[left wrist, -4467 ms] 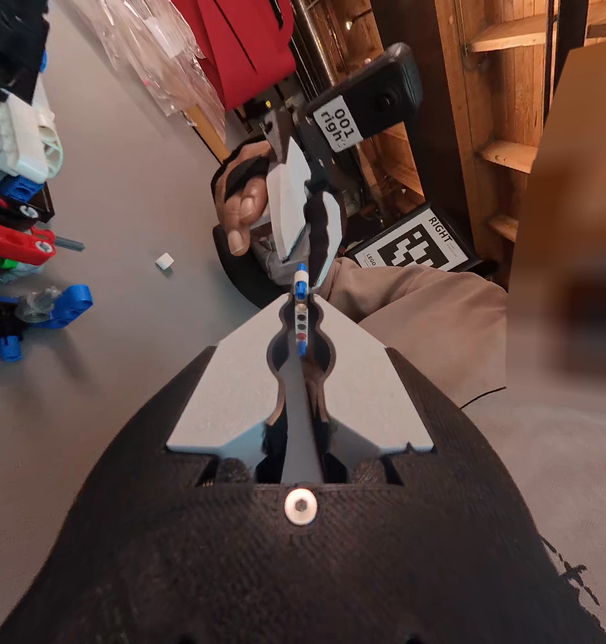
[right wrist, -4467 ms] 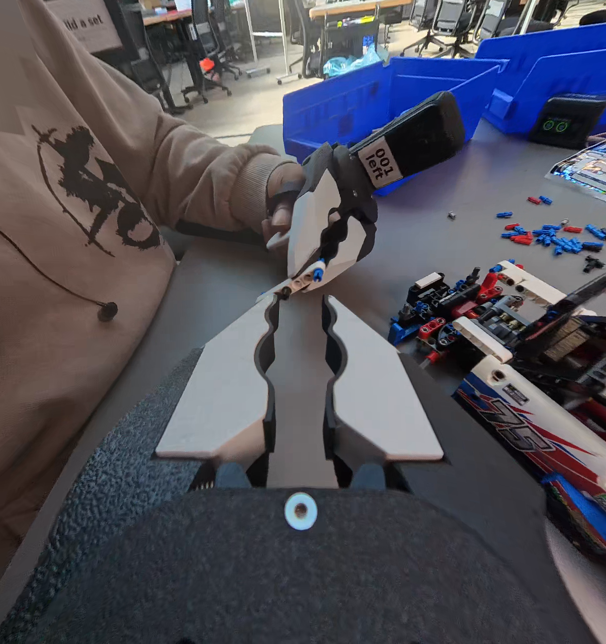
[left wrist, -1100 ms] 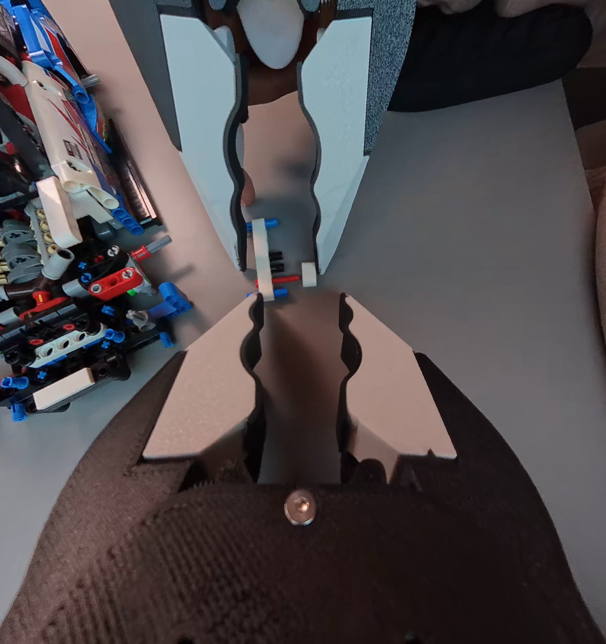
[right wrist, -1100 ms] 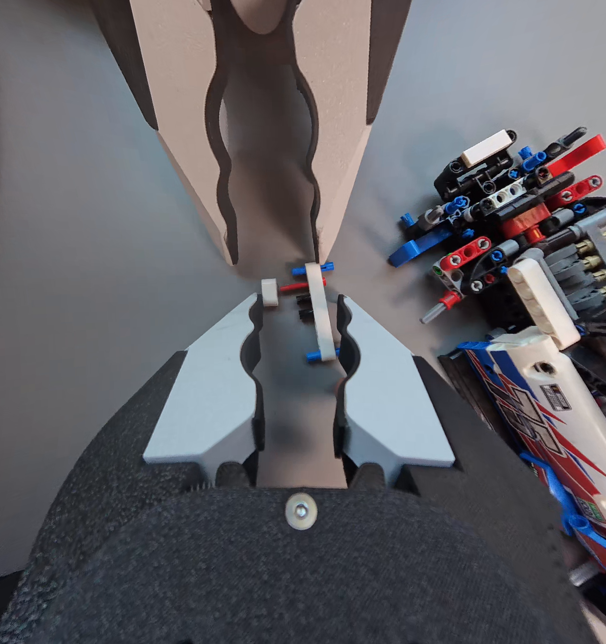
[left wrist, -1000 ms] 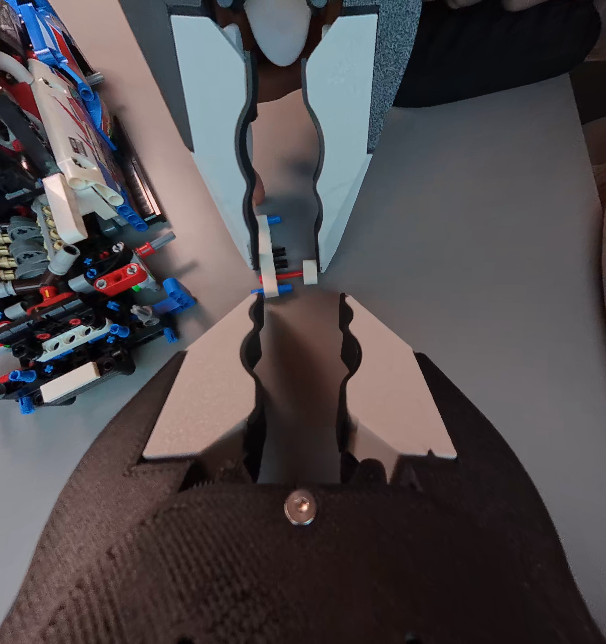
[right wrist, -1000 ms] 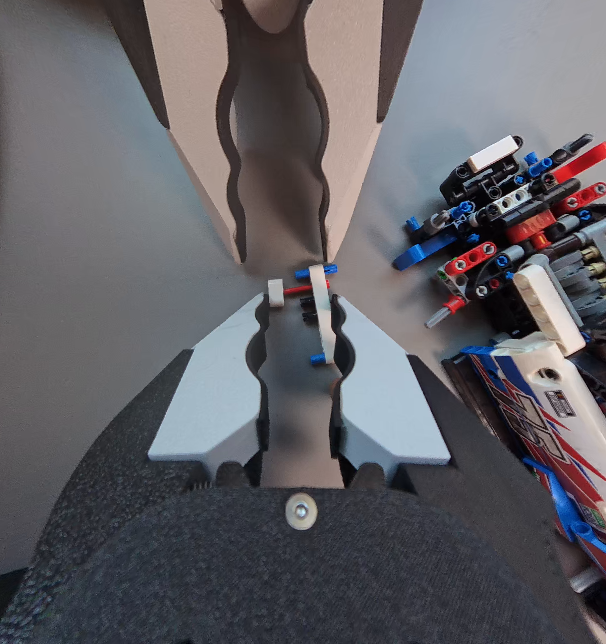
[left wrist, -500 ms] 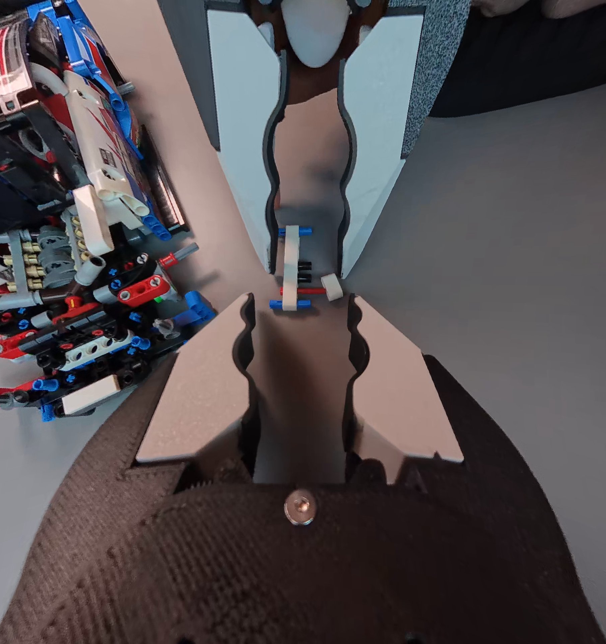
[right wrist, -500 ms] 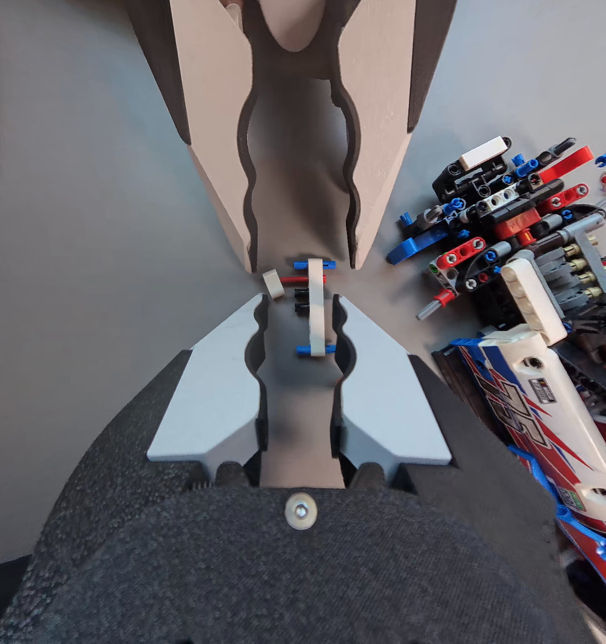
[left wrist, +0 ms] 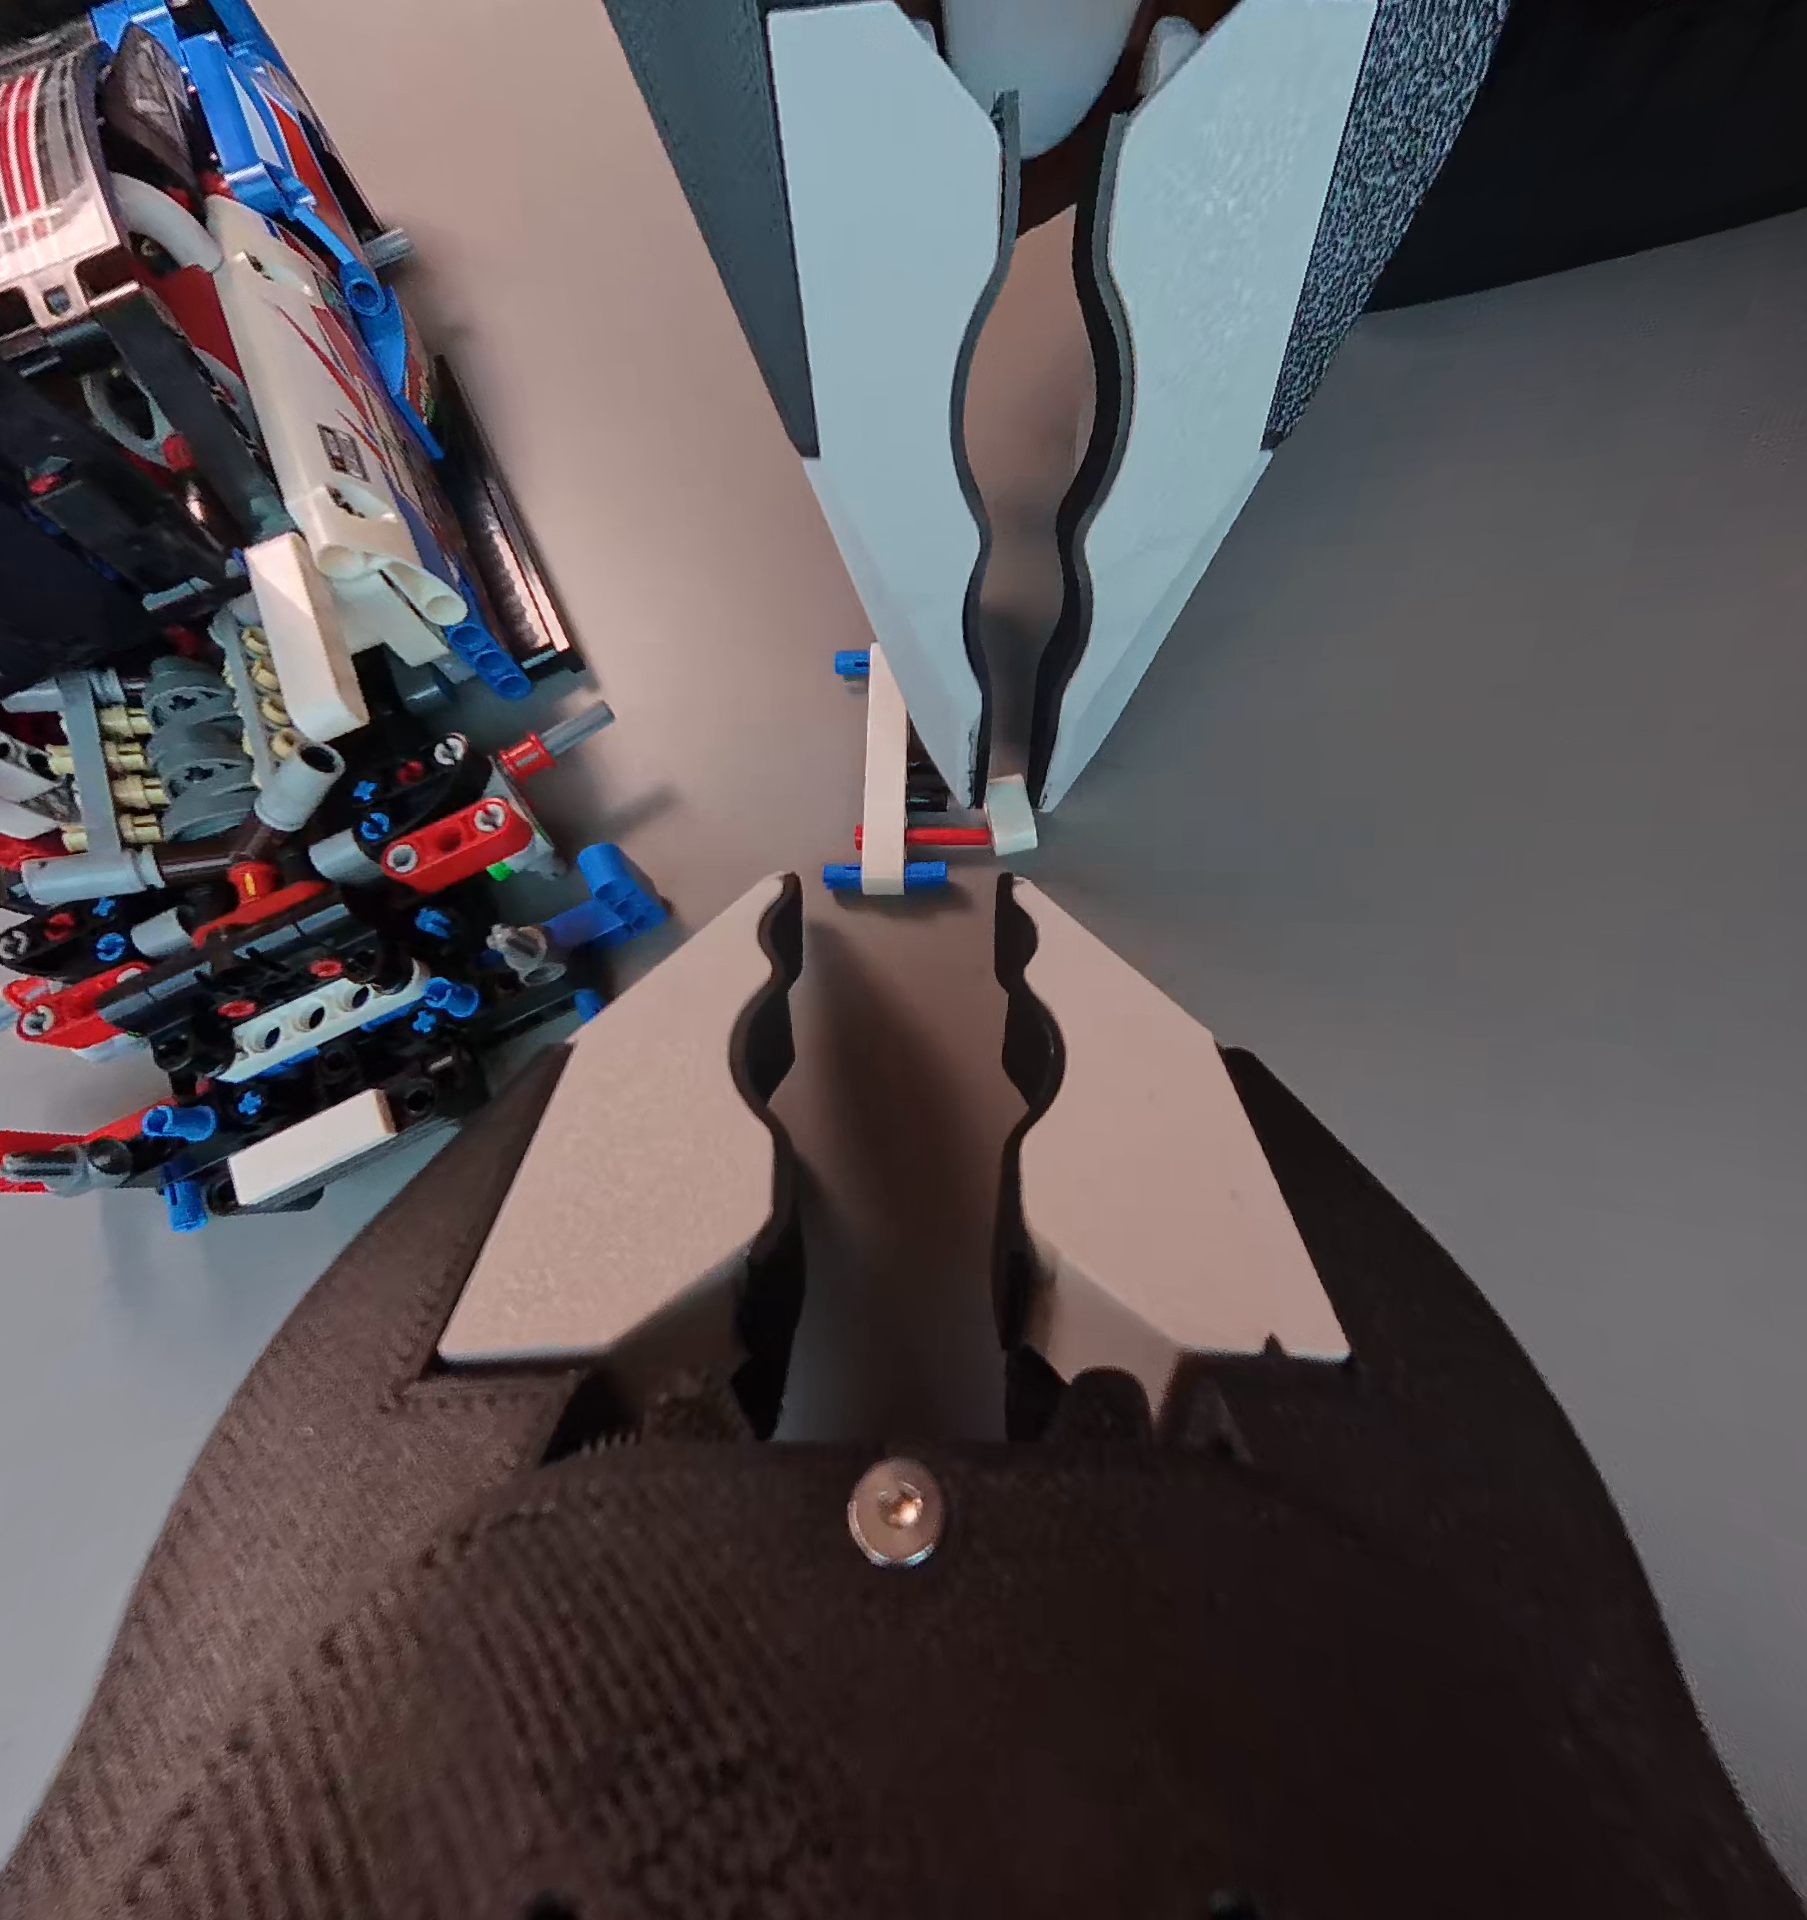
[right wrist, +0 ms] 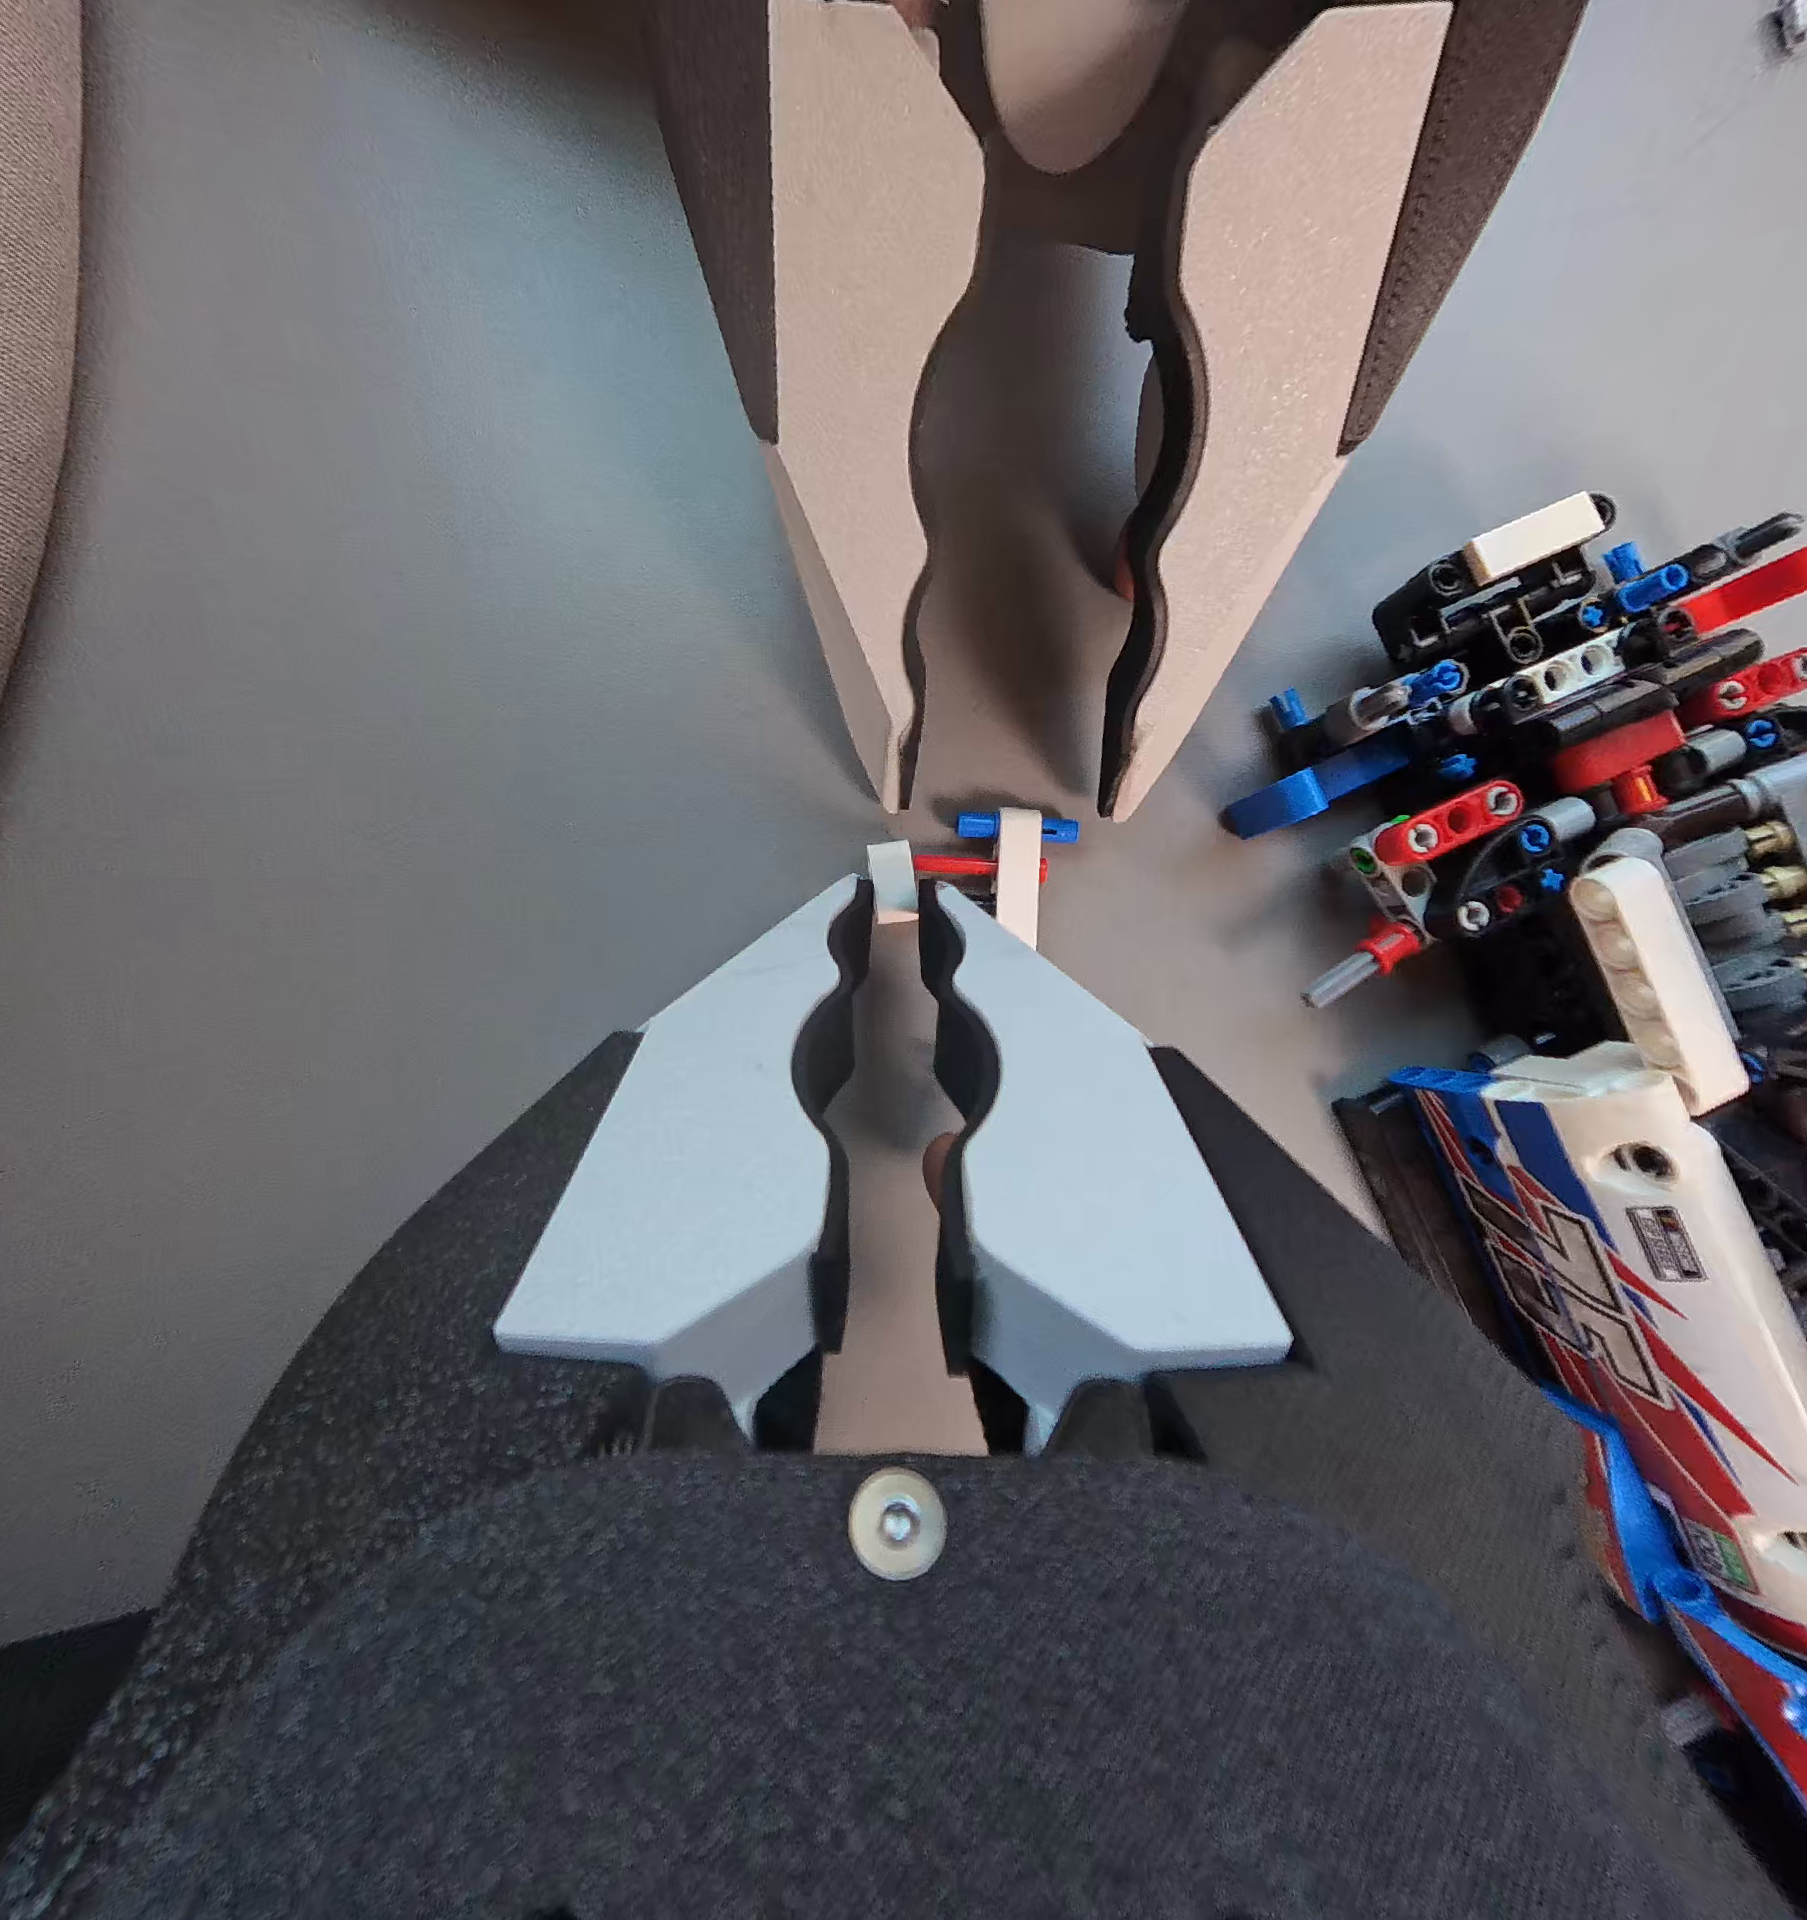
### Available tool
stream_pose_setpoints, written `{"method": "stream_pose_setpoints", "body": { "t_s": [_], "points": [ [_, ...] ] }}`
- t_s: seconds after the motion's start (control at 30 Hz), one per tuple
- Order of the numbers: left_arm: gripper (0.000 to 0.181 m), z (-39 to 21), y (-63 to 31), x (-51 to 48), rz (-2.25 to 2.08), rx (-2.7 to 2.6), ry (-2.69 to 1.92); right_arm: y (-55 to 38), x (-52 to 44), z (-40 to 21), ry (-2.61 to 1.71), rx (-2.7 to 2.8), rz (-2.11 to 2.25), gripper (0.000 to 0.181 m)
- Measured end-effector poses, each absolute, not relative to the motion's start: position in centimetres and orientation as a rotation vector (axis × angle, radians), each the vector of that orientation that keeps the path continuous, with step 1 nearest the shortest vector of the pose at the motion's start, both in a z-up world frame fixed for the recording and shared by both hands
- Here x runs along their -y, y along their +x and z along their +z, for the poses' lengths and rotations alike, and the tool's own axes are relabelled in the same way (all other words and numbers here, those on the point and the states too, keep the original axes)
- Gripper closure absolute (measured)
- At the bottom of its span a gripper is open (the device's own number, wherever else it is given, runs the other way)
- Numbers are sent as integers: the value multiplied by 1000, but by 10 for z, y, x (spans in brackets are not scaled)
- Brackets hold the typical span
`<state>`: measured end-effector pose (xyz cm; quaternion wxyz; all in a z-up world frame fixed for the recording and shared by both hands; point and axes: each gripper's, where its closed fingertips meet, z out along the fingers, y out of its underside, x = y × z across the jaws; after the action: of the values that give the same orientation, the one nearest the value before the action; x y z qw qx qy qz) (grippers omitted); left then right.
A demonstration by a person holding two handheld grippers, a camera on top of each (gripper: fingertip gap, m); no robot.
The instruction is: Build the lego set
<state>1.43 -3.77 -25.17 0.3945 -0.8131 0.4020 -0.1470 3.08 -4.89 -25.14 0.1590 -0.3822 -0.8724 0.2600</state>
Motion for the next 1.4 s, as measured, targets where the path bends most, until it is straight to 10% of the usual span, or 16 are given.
{"method": "stream_pose_setpoints", "body": {
  "t_s": [1.4],
  "points": [
    [134, -252, 24, 41, -401, -1052, -2045, 29, 47, -254, -1236, 2424, 671, 175]
  ]
}}
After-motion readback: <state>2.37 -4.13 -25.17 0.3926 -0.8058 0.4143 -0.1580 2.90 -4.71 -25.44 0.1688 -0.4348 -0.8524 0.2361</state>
